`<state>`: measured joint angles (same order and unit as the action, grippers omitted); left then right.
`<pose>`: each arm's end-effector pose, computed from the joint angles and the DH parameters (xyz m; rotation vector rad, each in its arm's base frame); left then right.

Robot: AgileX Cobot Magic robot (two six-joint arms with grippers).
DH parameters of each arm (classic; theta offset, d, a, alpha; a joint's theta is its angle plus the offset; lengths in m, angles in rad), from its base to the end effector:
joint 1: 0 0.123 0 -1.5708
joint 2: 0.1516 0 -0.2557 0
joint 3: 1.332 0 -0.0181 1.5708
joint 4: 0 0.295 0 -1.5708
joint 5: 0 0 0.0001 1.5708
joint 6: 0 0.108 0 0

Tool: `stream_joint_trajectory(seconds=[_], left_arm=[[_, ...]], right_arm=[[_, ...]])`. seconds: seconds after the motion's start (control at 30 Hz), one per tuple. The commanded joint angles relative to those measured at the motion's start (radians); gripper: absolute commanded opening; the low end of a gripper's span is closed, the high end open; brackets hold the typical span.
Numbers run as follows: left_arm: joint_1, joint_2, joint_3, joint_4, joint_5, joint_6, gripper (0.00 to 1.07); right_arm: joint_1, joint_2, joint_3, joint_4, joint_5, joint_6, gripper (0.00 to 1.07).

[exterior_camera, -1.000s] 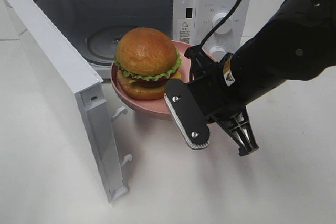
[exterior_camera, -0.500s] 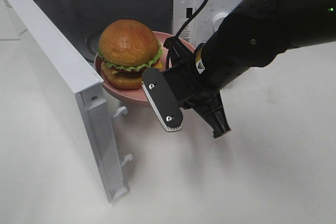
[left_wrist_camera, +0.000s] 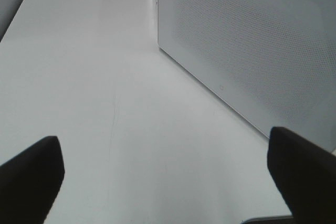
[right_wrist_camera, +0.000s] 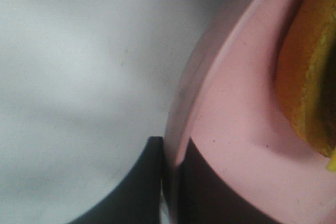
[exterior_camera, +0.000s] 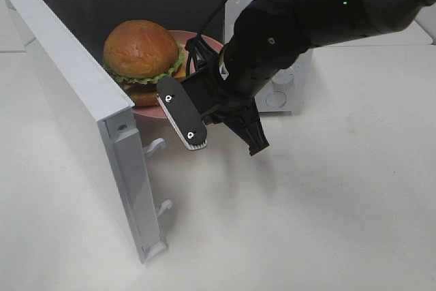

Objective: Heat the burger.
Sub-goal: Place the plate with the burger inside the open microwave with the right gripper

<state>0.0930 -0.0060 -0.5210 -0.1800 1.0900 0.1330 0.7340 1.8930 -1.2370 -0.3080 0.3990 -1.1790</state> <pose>0.0740 -0.0103 0.2966 0.0550 2.0335 -0.0733 0.3332 0.2834 0.1195 -2.2666 1.2109 -0.4356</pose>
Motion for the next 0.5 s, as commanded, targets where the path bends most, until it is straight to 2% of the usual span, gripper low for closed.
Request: stream_joint_trajectory(seconds=[0.03,0.17,0.5], left_arm=[[0.000,-0.017,0.002,-0.001,-0.015,-0.006,0.98],[0.000,-0.017,0.002,-0.001,-0.015,-0.006,0.98],[0.000,-0.017,0.002,-0.001,-0.015,-0.006,0.98]], right_arm=[[-0.009,0.028,-0.085,-0.022,0.001,0.025,0.00],[-0.009,0.055,-0.135,-0.022,0.025,0.033,0.00],[-0.009,0.187,-0.357,-0.023,0.143,0.076,0.00]])
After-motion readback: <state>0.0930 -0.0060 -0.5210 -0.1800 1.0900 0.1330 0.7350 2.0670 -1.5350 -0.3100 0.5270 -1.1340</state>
